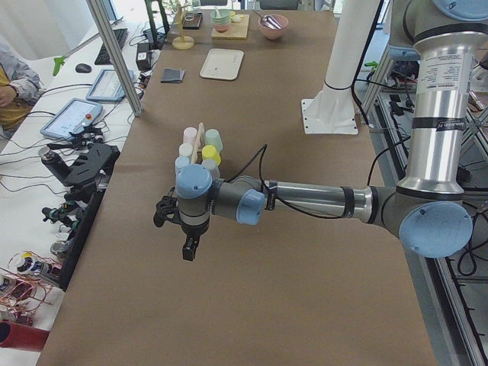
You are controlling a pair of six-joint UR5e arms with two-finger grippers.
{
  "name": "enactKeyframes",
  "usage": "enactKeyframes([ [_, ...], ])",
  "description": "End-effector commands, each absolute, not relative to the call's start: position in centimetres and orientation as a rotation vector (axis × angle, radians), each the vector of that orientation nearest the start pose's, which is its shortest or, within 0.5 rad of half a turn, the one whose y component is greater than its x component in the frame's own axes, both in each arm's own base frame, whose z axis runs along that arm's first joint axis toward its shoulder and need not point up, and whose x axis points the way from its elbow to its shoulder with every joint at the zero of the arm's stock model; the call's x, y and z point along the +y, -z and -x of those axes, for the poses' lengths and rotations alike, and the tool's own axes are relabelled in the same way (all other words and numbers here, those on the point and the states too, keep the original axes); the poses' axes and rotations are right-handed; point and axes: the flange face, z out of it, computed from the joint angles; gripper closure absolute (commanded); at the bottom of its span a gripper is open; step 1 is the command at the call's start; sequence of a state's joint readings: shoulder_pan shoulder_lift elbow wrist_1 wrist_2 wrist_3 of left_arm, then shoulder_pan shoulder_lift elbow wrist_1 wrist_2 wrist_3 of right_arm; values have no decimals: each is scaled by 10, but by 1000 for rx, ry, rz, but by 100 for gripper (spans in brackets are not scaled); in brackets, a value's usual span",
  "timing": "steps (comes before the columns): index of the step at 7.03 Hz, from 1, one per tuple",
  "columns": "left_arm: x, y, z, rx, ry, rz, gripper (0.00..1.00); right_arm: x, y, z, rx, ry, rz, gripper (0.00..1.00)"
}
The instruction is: Pick up and place green cup on tray
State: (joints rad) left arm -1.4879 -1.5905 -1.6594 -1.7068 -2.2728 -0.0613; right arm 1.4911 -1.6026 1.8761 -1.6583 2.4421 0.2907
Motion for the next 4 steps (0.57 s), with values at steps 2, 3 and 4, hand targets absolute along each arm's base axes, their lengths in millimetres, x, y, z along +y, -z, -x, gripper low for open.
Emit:
enactKeyframes([
  [2,-511,-571,18,696,-97,-100,2,-484,-536,57,-826,14,11,0],
  [3,-514,-556,12,696,-117,-126,2,-494,-566,70,-817,63,-63,0],
  [4,-521,-546,-14,698,-164,-112,2,-503,-595,73,-844,104,-165,0],
])
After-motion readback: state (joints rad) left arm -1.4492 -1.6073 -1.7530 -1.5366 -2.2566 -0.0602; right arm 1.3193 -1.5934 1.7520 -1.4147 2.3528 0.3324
